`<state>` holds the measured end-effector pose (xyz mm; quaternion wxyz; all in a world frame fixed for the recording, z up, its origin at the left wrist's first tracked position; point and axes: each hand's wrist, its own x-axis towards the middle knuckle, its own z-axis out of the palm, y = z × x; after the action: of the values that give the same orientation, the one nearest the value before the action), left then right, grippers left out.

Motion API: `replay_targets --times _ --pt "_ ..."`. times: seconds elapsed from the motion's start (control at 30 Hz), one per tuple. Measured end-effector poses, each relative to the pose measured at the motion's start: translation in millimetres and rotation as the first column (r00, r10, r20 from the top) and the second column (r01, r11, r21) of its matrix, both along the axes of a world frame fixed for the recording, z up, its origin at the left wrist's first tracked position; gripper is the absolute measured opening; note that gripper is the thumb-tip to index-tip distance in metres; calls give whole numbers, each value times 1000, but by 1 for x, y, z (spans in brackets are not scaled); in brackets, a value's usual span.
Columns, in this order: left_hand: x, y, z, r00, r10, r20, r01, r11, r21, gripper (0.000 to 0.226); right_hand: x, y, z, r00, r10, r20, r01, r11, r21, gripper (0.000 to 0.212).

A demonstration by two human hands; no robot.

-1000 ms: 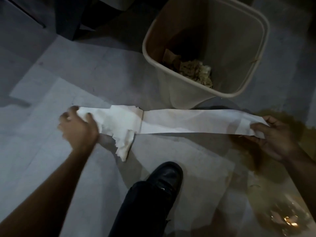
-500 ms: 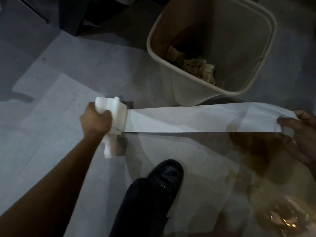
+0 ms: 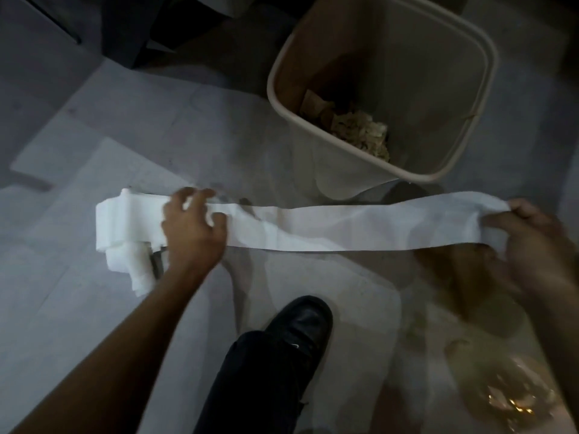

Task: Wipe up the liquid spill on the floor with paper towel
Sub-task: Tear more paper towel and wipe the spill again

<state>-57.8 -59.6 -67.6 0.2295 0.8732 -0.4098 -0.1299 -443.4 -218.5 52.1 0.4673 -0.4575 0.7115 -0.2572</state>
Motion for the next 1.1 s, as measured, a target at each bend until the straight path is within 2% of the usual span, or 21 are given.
replay_targets --times 0.07,0.1,0.17,0.27,0.33,0.4,0.5,0.57,0.63,0.7,0.77,0.83,0.9,0.93,1.03,1.1 --pt "-24 -8 -1 989 -134 -66 132 991 -37 36 39 17 -11 998 68 18 -69 997 18 11" --pt "-30 -9 -1 982 -165 -95 162 986 -39 33 60 27 -17 993 95 75 -98 995 26 10" --pt "-30 -5 -1 983 -138 -125 134 990 -39 30 105 47 -31 973 193 126 -197 980 24 8" --pt "-12 5 1 995 16 -102 -20 999 -34 32 179 69 -48 929 352 117 -346 936 -69 13" --pt "0 13 3 975 165 -149 -172 984 -36 30 229 84 -54 875 471 113 -457 880 -130 18" --pt "6 22 3 927 308 -212 -326 944 -55 29 266 95 -62 799 595 85 -590 803 -82 22" --pt "9 32 1 881 401 -253 -431 899 -77 27 286 102 -77 709 706 -5 -704 707 71 55" --pt "9 35 1 886 394 -245 -421 905 -68 28 273 100 -89 752 656 -68 -650 755 94 60" --pt "12 37 0 908 359 -214 -376 926 -45 31 246 96 -103 787 557 -267 -566 823 49 59" --pt "18 37 -3 941 304 -150 -308 951 -10 37 213 90 -122 728 394 -562 -451 891 40 62" --pt "21 32 -2 983 173 -61 -172 985 22 47 183 87 -135 687 256 -680 -228 964 133 80" --pt "13 20 3 999 -43 -13 43 999 18 48 164 85 -141 729 198 -655 -86 976 199 94" --pt "-3 -1 7 971 -240 7 239 968 73 58 160 85 -147 781 244 -575 -148 967 209 84" --pt "-9 -13 6 955 -295 13 289 943 167 67 161 85 -147 797 272 -540 -189 960 205 74" --pt "-7 -42 -2 958 -286 13 243 837 490 84 160 82 -149 809 294 -509 -228 955 189 53" --pt "5 -47 -5 963 -259 70 173 798 578 76 152 77 -143 860 306 -408 -216 943 251 35"
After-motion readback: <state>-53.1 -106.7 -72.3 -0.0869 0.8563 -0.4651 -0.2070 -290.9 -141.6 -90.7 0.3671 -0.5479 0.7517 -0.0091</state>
